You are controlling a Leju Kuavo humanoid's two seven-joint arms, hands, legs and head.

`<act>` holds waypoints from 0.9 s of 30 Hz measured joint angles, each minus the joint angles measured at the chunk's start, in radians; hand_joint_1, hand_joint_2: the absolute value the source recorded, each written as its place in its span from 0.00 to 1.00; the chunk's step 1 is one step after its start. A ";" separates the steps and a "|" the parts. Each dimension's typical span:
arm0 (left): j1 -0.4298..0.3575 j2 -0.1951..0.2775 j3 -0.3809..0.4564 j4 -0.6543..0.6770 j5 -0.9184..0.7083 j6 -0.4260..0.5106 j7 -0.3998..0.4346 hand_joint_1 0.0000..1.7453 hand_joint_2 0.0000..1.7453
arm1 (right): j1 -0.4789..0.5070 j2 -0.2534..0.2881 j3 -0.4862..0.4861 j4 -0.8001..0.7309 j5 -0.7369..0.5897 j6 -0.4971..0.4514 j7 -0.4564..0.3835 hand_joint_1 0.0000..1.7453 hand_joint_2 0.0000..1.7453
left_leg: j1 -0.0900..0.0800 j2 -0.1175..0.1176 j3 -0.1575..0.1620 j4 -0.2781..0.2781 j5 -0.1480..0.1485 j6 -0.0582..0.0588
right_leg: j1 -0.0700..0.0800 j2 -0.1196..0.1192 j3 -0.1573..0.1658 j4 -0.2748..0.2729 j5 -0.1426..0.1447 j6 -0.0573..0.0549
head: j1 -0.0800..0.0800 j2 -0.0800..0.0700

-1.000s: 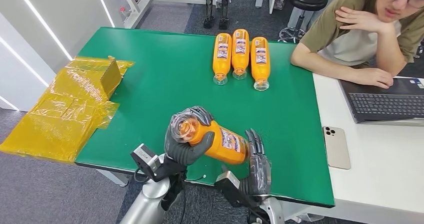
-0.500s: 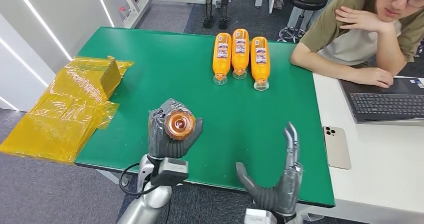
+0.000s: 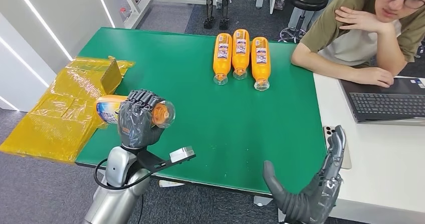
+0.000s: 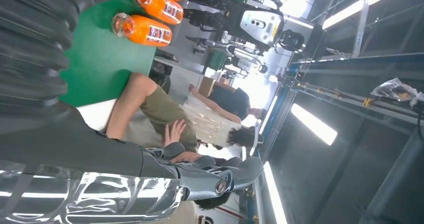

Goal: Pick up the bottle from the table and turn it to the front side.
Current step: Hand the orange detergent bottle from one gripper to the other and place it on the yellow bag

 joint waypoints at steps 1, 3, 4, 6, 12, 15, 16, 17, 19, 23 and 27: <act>-0.003 0.005 0.001 0.001 -0.029 0.000 0.015 1.00 1.00 | 0.001 0.001 -0.001 -0.003 -0.007 0.000 0.000 0.00 1.00 | 0.000 0.000 0.000 0.000 0.000 0.000 | 0.000 0.000 0.000 0.000 0.000 0.000 | 0.000 0.000; -0.025 0.028 0.001 0.014 -0.111 0.000 0.058 1.00 1.00 | 0.002 0.002 -0.002 -0.011 -0.029 0.000 0.000 0.00 1.00 | 0.000 0.000 0.000 0.000 0.000 0.000 | 0.000 0.000 0.000 0.000 0.000 0.000 | 0.000 0.000; -0.045 0.047 0.001 0.029 -0.148 0.000 0.076 1.00 1.00 | 0.003 0.002 -0.003 -0.015 -0.038 0.000 0.000 0.00 1.00 | 0.000 0.000 0.000 0.000 0.000 0.000 | 0.000 0.000 0.000 0.000 0.000 0.000 | 0.000 0.000; -0.107 0.098 -0.001 0.087 -0.191 0.000 0.098 1.00 1.00 | 0.004 0.004 -0.004 -0.024 -0.051 0.000 0.000 0.00 1.00 | 0.000 0.000 0.000 0.000 0.001 -0.002 | 0.000 0.000 -0.001 0.001 0.001 -0.001 | 0.000 0.000; -0.354 0.250 -0.069 0.440 -0.172 -0.013 0.016 1.00 1.00 | 0.016 0.013 -0.018 -0.071 -0.078 0.000 0.000 0.00 1.00 | 0.001 0.002 0.001 -0.001 0.004 -0.005 | 0.001 0.002 -0.003 0.004 0.003 -0.004 | 0.000 0.000; -0.410 0.295 -0.099 0.601 -0.170 -0.080 -0.059 1.00 1.00 | 0.023 0.014 -0.018 -0.086 -0.092 0.000 0.000 0.00 1.00 | 0.001 0.006 0.001 -0.001 0.004 -0.006 | 0.001 0.006 -0.004 0.004 0.004 -0.006 | 0.000 0.000; -0.426 0.305 -0.109 0.646 -0.175 -0.120 -0.072 1.00 1.00 | 0.025 0.014 -0.018 -0.090 -0.095 0.000 0.000 0.00 1.00 | 0.001 0.006 0.001 -0.001 0.004 -0.006 | 0.001 0.007 -0.005 0.004 0.004 -0.006 | 0.000 0.000; -0.441 0.313 -0.120 0.690 -0.183 -0.166 -0.081 1.00 1.00 | 0.027 0.014 -0.018 -0.093 -0.098 0.000 0.000 0.00 1.00 | 0.001 0.006 0.001 -0.001 0.004 -0.006 | 0.001 0.007 -0.006 0.004 0.004 -0.006 | 0.000 0.000; -0.472 0.326 -0.149 0.764 -0.197 -0.258 -0.088 1.00 1.00 | 0.030 0.014 -0.018 -0.098 -0.101 0.000 0.000 0.00 1.00 | 0.001 0.006 -0.001 -0.001 0.004 -0.006 | 0.001 0.007 -0.007 0.004 0.004 -0.006 | 0.000 0.000; -0.531 0.341 -0.221 0.862 -0.205 -0.421 -0.099 1.00 1.00 | 0.034 0.014 -0.018 -0.103 -0.108 0.000 0.000 0.00 1.00 | 0.001 0.005 -0.002 -0.001 0.004 -0.006 | 0.001 0.006 -0.007 0.004 0.004 -0.006 | 0.000 0.000; -0.563 0.351 -0.260 0.915 -0.199 -0.501 -0.095 1.00 1.00 | 0.034 0.014 -0.017 -0.102 -0.113 0.000 0.000 0.00 1.00 | 0.001 0.006 -0.002 -0.001 0.004 -0.006 | 0.001 0.006 -0.008 0.004 0.004 -0.006 | 0.000 0.000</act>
